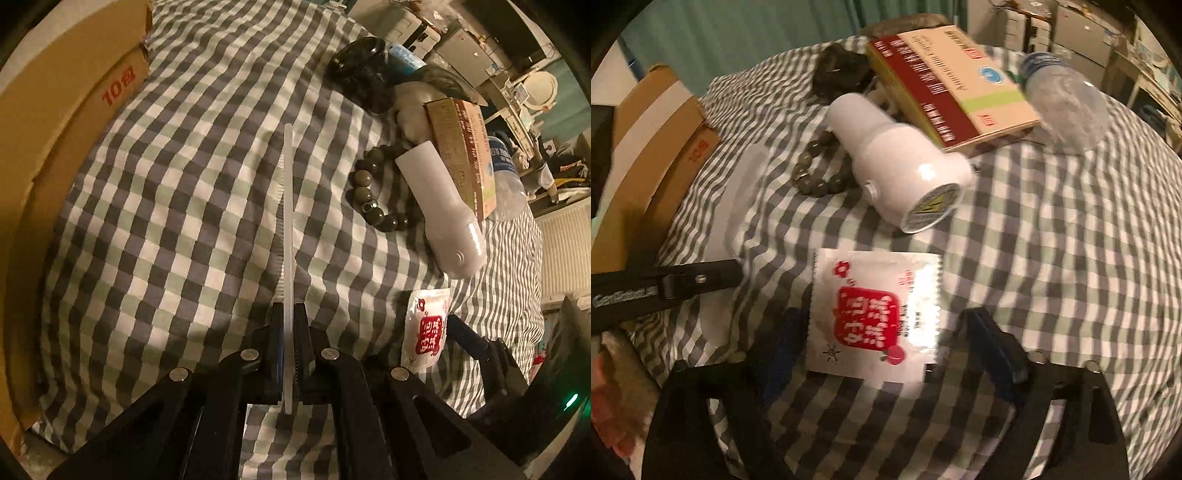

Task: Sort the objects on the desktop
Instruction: 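Hold the white stick with the left tool while the right tool grasps the red-printed packet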

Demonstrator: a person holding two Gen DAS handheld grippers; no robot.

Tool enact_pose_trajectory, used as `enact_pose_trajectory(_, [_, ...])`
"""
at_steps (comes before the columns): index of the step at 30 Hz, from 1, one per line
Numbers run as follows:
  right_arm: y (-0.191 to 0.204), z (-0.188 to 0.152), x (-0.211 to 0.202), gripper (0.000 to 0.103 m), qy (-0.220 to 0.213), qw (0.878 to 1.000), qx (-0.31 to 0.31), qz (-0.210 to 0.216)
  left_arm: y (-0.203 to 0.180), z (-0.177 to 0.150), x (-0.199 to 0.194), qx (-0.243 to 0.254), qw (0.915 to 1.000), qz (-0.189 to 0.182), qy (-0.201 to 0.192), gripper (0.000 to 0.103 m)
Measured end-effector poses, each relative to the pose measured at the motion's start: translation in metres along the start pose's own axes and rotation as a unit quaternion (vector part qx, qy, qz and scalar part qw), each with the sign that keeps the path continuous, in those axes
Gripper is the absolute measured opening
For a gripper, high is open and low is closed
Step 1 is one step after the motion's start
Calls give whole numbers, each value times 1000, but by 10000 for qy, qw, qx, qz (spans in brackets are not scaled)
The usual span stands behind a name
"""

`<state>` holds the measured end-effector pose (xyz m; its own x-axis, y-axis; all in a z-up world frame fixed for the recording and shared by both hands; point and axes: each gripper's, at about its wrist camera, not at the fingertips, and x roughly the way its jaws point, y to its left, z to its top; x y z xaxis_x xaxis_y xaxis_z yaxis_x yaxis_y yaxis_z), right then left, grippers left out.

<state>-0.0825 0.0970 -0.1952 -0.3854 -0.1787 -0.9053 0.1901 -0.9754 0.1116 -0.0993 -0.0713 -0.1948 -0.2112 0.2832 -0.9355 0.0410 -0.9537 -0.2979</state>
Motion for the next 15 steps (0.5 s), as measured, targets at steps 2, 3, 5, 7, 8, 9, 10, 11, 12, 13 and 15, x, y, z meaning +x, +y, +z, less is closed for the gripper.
enact_pose_trajectory(2, [16,-1,3,103,62,9985,-342,-411,-2,0,1,3,10000,3,-40,6])
enact_pose_trajectory(3, [17,0,2,103,47,9984,-359,-437,-3,1,2,13,10000,0,-46,6])
enact_pose_trajectory(5, [9,-1,-4,87,-43,9995,-127,-297,-2,2,2,-2,10000,-31,-85,6])
enact_pose_trajectory(7, [-5,-1,-18,52,-214,9992,242,-217,1,1,2,-71,9998,-118,-138,6])
enact_pose_trajectory(8, [-10,-2,-22,31,-271,9989,355,-124,7,2,0,-116,9996,-164,-182,5])
enact_pose_trajectory(9, [-16,-3,-27,28,-315,9982,508,39,13,3,-5,-146,9994,-181,-242,4])
enact_pose_trajectory(10, [-22,-5,-29,21,-301,9973,631,226,13,3,-8,-139,9992,-177,-325,4])
enact_pose_trajectory(11, [-24,-6,-33,9,-305,9971,631,290,20,4,-13,-137,9988,-188,-440,4])
enact_pose_trajectory(12, [-25,-8,-36,3,-314,9973,613,250,19,4,-17,-117,9982,-224,-536,4])
enact_pose_trajectory(13, [-26,-8,-43,4,-347,9974,610,174,21,5,-21,-71,9977,-291,-614,4])
enact_pose_trajectory(15, [-30,-11,-58,4,-391,9969,626,255,14,6,-27,112,9963,-384,-759,4])
